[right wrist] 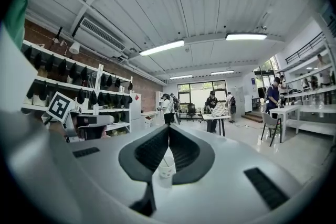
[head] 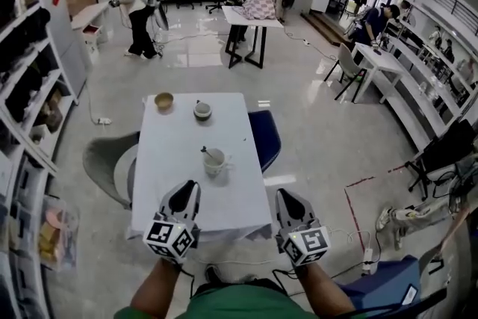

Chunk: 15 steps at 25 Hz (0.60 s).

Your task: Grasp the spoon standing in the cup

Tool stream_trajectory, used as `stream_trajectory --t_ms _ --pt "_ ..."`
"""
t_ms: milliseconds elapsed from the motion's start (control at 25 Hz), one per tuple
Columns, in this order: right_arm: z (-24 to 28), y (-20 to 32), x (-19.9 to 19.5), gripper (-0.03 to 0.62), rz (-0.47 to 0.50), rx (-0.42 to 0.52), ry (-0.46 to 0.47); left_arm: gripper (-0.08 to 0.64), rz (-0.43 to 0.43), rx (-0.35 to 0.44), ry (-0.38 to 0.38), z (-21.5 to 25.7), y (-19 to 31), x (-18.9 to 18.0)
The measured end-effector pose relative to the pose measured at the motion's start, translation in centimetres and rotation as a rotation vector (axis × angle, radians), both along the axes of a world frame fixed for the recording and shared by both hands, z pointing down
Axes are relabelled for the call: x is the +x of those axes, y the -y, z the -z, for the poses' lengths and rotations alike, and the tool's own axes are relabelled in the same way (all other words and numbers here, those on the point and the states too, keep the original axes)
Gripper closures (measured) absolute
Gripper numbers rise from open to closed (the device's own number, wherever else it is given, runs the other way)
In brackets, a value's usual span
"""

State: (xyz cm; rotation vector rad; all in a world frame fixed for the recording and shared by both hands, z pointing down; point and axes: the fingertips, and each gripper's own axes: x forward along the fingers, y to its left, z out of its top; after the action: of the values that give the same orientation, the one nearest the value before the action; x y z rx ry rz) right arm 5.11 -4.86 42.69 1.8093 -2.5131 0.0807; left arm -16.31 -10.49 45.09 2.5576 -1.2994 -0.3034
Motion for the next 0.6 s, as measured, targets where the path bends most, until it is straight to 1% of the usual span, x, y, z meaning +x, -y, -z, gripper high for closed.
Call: stream_trajectory --t_ms 80,320,440,600 --pt "-0.2 1.4 -0.2 0.569 0.005 -0.003 0.005 0.514 0.008 0.027 0.011 0.3 1.2 -0.5" --pt "0.2 4.8 -0.2 0.569 0.036 0.001 0.021 0.52 0.091 0.046 0.038 1.5 4.6 -1.9" --pt "-0.1 6.8 -0.3 0.569 0.081 0.009 0.04 0.518 0.146 0.052 0.057 1.7 5.9 -2.6" --pt "0.2 10.8 0.1 0.569 0.159 0.023 0.07 0.518 0.219 0.045 0.08 2.1 8.1 -2.4"
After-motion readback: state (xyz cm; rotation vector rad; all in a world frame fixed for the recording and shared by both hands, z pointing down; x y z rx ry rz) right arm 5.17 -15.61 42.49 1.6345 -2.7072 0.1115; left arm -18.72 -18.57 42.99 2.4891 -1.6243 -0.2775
